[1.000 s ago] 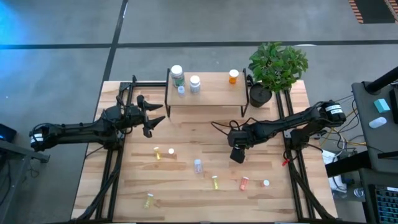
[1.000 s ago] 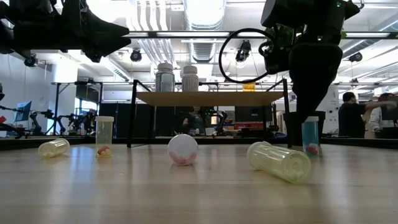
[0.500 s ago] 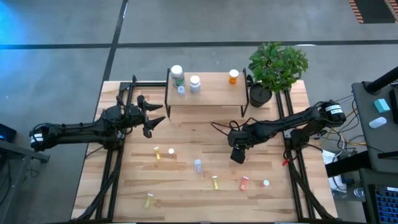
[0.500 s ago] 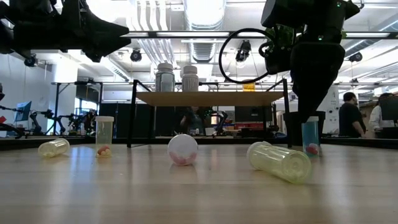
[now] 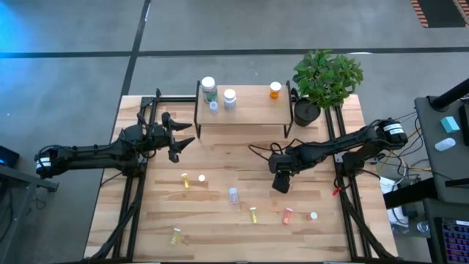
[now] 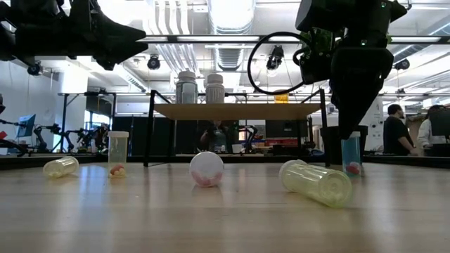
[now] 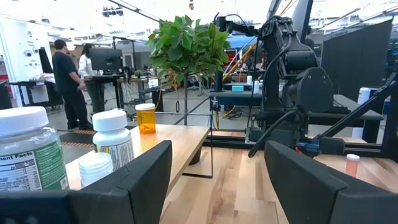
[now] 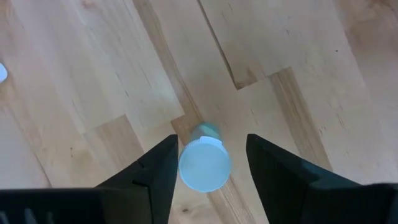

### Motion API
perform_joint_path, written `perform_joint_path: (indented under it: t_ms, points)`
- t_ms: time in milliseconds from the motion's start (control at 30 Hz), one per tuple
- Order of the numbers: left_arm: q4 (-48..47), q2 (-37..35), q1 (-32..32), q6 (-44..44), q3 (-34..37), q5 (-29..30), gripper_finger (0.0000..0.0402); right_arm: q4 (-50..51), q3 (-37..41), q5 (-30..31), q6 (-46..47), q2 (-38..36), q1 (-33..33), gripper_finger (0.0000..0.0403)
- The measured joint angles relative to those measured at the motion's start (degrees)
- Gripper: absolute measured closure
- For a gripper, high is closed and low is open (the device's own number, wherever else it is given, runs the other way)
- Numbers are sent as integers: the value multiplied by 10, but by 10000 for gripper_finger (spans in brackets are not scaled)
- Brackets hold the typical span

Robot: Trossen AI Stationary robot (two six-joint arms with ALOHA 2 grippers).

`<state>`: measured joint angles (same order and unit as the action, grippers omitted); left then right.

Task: Pick and place medicine bottles onto shelf by color
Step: Put the blue pill bottle on the shelf

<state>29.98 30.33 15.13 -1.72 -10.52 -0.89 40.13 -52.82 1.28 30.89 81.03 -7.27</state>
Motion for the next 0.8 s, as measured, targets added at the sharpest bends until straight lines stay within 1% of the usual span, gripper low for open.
perform_joint_path:
  t_ms: [800]
  points:
    - [0, -1, 0, 0, 0, 0, 162, 5, 0, -18, 5, 0, 0, 225]
